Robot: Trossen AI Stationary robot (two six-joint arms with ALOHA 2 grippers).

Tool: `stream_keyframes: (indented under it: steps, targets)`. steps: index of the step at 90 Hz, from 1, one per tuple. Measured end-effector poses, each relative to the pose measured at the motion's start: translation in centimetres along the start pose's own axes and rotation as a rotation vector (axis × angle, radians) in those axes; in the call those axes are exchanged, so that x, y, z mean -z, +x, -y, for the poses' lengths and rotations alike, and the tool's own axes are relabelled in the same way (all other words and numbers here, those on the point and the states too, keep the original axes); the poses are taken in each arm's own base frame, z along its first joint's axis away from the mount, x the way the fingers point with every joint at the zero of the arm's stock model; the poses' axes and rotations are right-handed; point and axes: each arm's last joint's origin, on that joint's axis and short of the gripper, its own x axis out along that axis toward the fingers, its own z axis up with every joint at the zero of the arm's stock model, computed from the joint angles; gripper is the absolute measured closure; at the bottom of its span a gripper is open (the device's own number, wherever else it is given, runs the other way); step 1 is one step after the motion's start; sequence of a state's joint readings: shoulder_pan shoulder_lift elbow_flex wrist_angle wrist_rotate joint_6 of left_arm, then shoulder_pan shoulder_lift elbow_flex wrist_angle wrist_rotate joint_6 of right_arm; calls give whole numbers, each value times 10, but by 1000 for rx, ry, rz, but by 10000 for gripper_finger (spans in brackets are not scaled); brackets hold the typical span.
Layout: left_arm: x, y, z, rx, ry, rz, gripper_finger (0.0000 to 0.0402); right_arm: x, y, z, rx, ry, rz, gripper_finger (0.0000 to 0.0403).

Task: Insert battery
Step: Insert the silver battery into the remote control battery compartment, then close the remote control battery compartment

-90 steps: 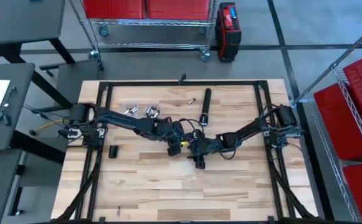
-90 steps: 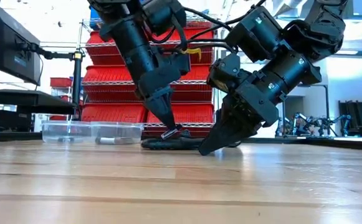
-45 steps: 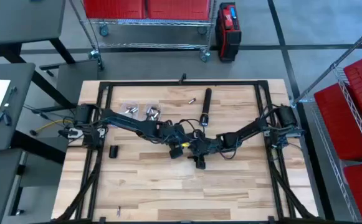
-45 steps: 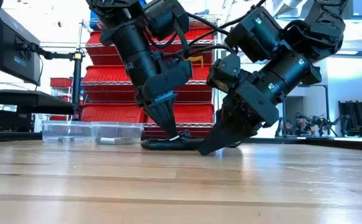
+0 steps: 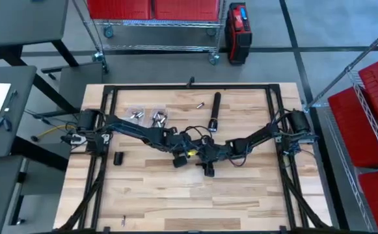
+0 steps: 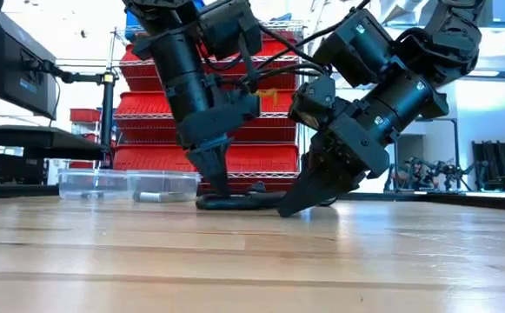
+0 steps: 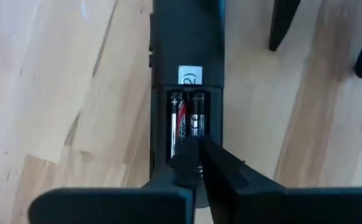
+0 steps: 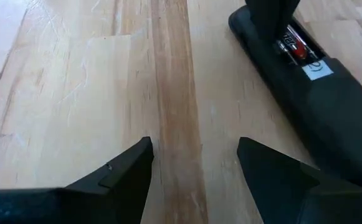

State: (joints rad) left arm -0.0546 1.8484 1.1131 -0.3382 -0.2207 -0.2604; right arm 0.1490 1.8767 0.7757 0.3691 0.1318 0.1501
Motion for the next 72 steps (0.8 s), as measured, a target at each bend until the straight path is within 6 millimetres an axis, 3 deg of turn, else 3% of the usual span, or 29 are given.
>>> stream_keyframes:
  steps: [25, 46, 72]
  targets:
    - [-5, -4, 1, 19, -10, 30, 401, -1, -1, 0, -1, 1, 5, 175]
    - [-34, -27, -1, 29, -14, 54, 397, -21, -22, 3, -6, 15, 72, 175]
    - [-53, -53, -20, -27, -40, -64, 305, -45, -65, 25, 40, 58, 103, 175]
